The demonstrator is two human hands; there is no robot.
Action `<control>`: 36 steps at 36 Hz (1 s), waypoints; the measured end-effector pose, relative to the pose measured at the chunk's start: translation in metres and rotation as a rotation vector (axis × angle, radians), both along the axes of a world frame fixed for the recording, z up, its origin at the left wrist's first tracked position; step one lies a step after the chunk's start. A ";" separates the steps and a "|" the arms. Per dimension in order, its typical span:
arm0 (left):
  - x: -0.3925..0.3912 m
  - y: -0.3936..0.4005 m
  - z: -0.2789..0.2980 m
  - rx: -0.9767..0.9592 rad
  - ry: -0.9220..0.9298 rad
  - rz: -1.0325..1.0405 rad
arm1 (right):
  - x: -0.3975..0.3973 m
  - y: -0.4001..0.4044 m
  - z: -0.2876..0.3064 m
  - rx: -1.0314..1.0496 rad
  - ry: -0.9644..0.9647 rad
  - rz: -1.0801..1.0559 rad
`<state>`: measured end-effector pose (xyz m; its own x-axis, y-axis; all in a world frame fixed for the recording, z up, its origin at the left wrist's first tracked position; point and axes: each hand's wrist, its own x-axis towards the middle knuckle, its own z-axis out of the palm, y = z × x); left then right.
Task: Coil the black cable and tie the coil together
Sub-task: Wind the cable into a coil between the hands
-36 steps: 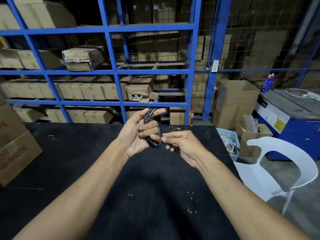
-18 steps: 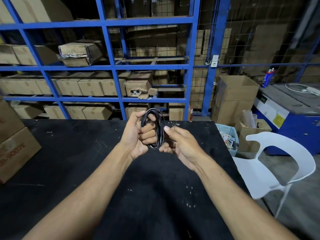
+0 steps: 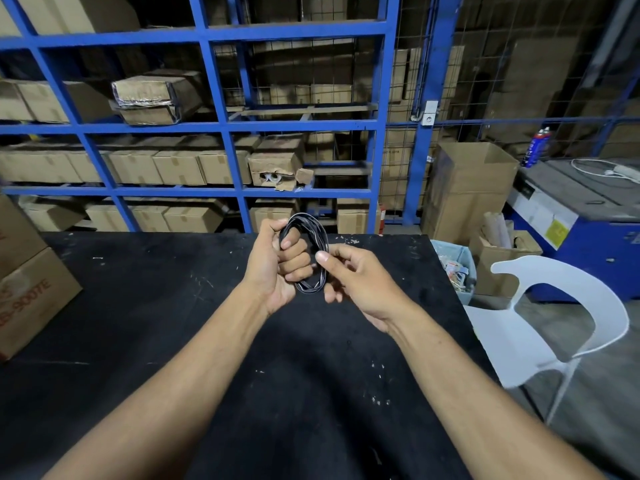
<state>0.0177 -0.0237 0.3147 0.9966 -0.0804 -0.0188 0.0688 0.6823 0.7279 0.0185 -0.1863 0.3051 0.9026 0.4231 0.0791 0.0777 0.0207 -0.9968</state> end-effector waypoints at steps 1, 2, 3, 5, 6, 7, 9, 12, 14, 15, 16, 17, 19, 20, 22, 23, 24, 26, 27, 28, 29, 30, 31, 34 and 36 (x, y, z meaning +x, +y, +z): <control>0.000 -0.001 0.000 -0.007 -0.002 0.005 | 0.001 0.001 -0.002 0.009 -0.009 -0.035; -0.001 -0.003 0.000 -0.017 -0.002 0.005 | 0.001 0.001 -0.004 0.020 -0.011 -0.069; -0.001 -0.004 -0.001 -0.024 -0.002 0.005 | 0.002 0.001 -0.005 0.032 -0.010 -0.098; 0.000 -0.004 -0.004 -0.030 -0.005 0.009 | 0.004 0.001 -0.005 0.046 -0.023 -0.132; 0.001 -0.003 -0.006 -0.038 -0.010 0.012 | 0.005 0.002 -0.004 0.041 -0.042 -0.138; 0.001 -0.002 -0.007 -0.047 -0.016 0.013 | 0.005 0.002 -0.003 0.025 -0.071 -0.142; 0.003 -0.001 -0.011 -0.036 -0.020 0.019 | 0.008 0.001 0.000 -0.019 -0.126 -0.156; 0.004 0.000 -0.015 0.056 -0.011 0.022 | 0.015 -0.005 0.003 -0.056 -0.157 -0.173; 0.003 0.002 -0.019 0.070 -0.004 -0.016 | 0.022 -0.012 0.005 -0.109 -0.203 -0.154; 0.002 0.004 -0.020 0.070 0.001 -0.038 | 0.025 -0.015 0.006 -0.151 -0.235 -0.137; 0.002 0.006 -0.021 0.079 0.009 -0.058 | 0.027 -0.019 0.008 -0.199 -0.264 -0.115; 0.002 0.008 -0.021 0.102 0.021 -0.078 | 0.029 -0.023 0.010 -0.239 -0.283 -0.086; 0.003 0.014 -0.024 0.188 0.041 -0.101 | 0.035 -0.030 0.016 -0.328 -0.320 -0.017; 0.004 0.016 -0.025 0.256 0.037 -0.106 | 0.037 -0.034 0.019 -0.379 -0.338 0.024; 0.008 0.019 -0.024 0.428 0.014 -0.100 | 0.042 -0.039 0.026 -0.491 -0.373 0.119; 0.009 0.019 -0.022 0.525 0.008 -0.099 | 0.044 -0.041 0.030 -0.554 -0.395 0.162; 0.011 0.018 -0.019 0.629 0.004 -0.111 | 0.046 -0.042 0.033 -0.625 -0.419 0.200; 0.012 0.015 -0.010 0.845 -0.003 -0.172 | 0.046 -0.042 0.038 -0.760 -0.452 0.274; 0.012 0.011 -0.006 0.947 -0.008 -0.221 | 0.048 -0.041 0.039 -0.807 -0.460 0.301; 0.012 0.007 -0.003 1.040 -0.011 -0.275 | 0.048 -0.039 0.041 -0.839 -0.470 0.323; 0.012 0.003 -0.001 1.117 -0.008 -0.331 | 0.049 -0.037 0.041 -0.864 -0.475 0.341; 0.012 -0.001 0.000 1.175 -0.004 -0.378 | 0.050 -0.036 0.041 -0.878 -0.465 0.350; 0.013 -0.005 -0.002 1.228 -0.008 -0.401 | 0.053 -0.036 0.040 -0.878 -0.440 0.354; 0.018 -0.010 -0.010 1.426 -0.074 -0.299 | 0.059 -0.039 0.034 -0.804 -0.362 0.356; 0.019 -0.010 -0.015 1.438 -0.099 -0.255 | 0.063 -0.042 0.023 -0.702 -0.295 0.315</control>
